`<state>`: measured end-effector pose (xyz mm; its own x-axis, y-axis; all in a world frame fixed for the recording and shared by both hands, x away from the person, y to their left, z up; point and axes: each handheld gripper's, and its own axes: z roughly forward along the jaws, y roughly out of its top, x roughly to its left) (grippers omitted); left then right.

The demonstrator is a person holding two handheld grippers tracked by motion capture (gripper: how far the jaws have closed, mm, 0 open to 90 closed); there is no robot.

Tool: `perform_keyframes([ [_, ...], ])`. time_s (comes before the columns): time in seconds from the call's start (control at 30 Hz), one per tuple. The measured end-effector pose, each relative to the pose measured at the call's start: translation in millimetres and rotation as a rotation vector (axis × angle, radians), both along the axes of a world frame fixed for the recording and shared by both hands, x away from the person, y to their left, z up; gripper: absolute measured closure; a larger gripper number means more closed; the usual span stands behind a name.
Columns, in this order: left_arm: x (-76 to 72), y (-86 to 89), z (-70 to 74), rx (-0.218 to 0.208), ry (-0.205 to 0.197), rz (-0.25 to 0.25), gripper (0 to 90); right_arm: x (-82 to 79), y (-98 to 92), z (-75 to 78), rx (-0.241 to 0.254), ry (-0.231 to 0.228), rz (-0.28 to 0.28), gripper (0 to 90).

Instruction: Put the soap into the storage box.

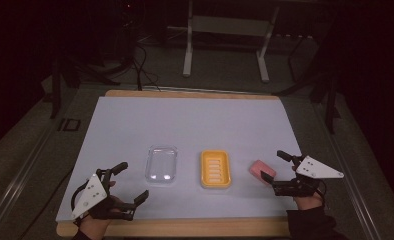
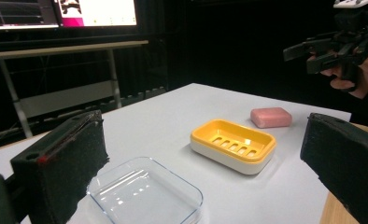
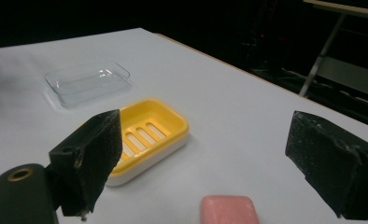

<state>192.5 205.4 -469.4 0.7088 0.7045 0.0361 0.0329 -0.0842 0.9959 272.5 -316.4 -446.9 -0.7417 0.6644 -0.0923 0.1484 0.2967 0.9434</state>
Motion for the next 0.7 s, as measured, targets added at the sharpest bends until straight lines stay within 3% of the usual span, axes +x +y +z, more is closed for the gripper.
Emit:
perform_keyframes([
  [0.23,-0.7,-0.7,-0.3,0.011,0.001,0.002,0.7,3.5,0.4,8.2,0.016,0.011,0.028,11.4],
  [0.37,-0.8,-1.3,-0.7,0.018,0.004,0.0,0.7,6.4,4.1,11.7,-0.014,0.021,0.019,10.9],
  [0.5,-1.1,-1.4,-0.9,0.02,0.006,0.002,0.7,10.9,7.9,11.8,-0.081,-0.002,-0.038,11.0],
  [0.57,-1.6,-1.4,-1.0,0.022,0.007,0.005,0.7,16.1,8.5,10.6,-0.106,0.038,-0.076,11.2],
  [0.7,-1.7,-1.8,-1.0,0.024,0.006,0.004,0.7,23.7,1.1,12.0,-0.089,0.1,-0.135,11.4],
])
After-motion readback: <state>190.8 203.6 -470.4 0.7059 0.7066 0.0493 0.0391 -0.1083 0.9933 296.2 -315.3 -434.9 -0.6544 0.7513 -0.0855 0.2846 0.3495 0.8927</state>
